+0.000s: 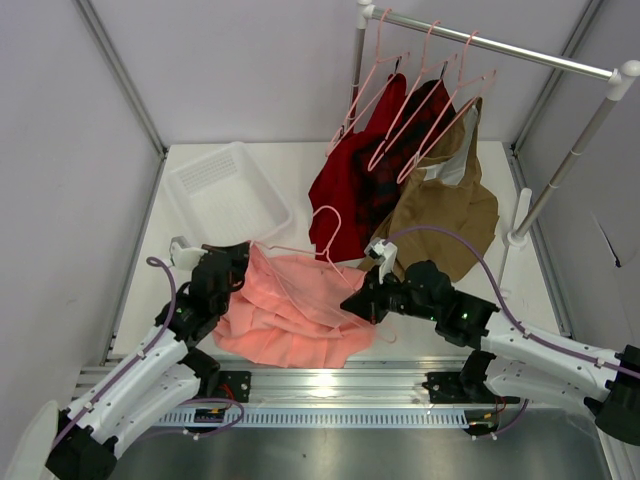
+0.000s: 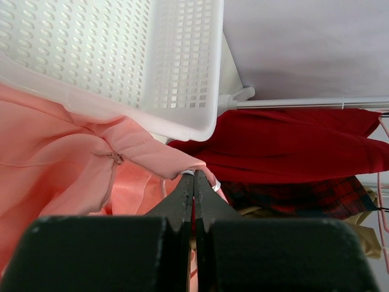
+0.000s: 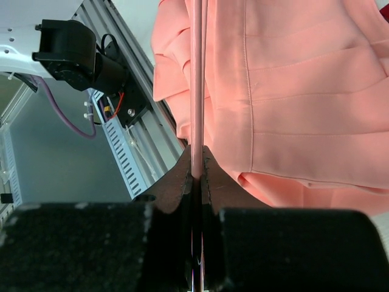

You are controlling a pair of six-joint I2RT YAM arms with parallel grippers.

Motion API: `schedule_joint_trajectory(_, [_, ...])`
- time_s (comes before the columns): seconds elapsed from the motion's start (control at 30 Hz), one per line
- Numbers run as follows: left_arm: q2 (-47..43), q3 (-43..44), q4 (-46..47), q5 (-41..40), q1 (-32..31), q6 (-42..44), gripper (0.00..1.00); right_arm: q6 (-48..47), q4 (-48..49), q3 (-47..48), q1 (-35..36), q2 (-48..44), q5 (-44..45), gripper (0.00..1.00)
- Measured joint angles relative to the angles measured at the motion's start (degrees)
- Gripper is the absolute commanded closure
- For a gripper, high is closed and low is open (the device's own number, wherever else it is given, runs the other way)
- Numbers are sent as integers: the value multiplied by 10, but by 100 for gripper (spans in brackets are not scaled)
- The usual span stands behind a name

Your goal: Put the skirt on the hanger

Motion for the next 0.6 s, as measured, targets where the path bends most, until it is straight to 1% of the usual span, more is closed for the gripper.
schedule_joint_trajectory(0.37, [7,0,18,15,4,9,100,-1,14,0,0,13,10,100])
schedule_joint_trajectory(0.6, [4,0,23,28,4,21,100,-3,61,-5,0,44,13,100])
